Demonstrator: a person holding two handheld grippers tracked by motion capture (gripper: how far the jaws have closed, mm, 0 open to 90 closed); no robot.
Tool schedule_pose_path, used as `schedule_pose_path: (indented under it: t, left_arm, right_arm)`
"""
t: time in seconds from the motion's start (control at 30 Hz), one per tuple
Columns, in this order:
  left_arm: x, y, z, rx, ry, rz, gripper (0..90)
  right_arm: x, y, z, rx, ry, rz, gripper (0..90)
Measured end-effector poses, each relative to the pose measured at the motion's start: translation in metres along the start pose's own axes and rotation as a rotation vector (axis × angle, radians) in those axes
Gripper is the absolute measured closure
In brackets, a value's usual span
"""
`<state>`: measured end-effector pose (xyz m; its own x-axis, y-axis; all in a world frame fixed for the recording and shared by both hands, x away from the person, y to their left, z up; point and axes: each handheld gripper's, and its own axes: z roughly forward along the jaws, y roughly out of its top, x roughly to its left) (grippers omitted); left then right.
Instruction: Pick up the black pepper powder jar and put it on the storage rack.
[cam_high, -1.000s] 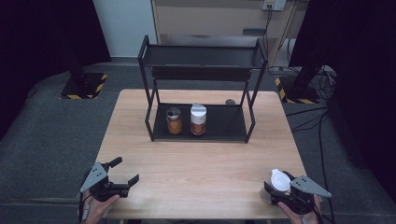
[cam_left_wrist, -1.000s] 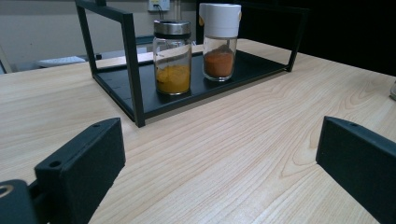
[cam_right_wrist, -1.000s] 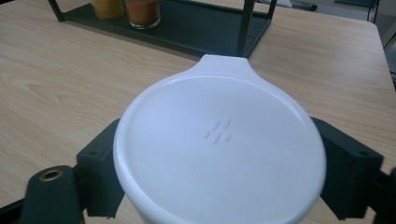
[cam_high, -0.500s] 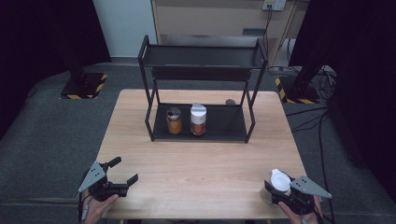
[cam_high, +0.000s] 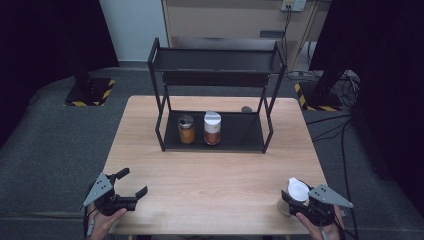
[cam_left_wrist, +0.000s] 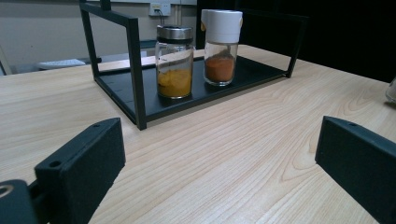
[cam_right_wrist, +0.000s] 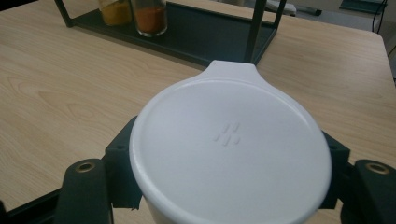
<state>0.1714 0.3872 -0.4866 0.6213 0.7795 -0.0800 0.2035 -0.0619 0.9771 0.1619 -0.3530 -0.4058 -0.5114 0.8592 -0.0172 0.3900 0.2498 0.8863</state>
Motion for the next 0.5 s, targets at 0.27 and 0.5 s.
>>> schedule_pose_path:
  t: [0.27, 0.5]
  left_arm:
    - [0.0, 0.0, 0.0, 0.0, 0.0, 0.001, 0.5]
    - [0.001, 0.0, 0.0, 0.002, -0.001, 0.001, 0.5]
  right_arm:
    - [-0.003, 0.018, 0.01, -0.005, 0.046, -0.009, 30.5]
    - [-0.002, 0.039, 0.019, -0.003, 0.086, -0.028, 30.5]
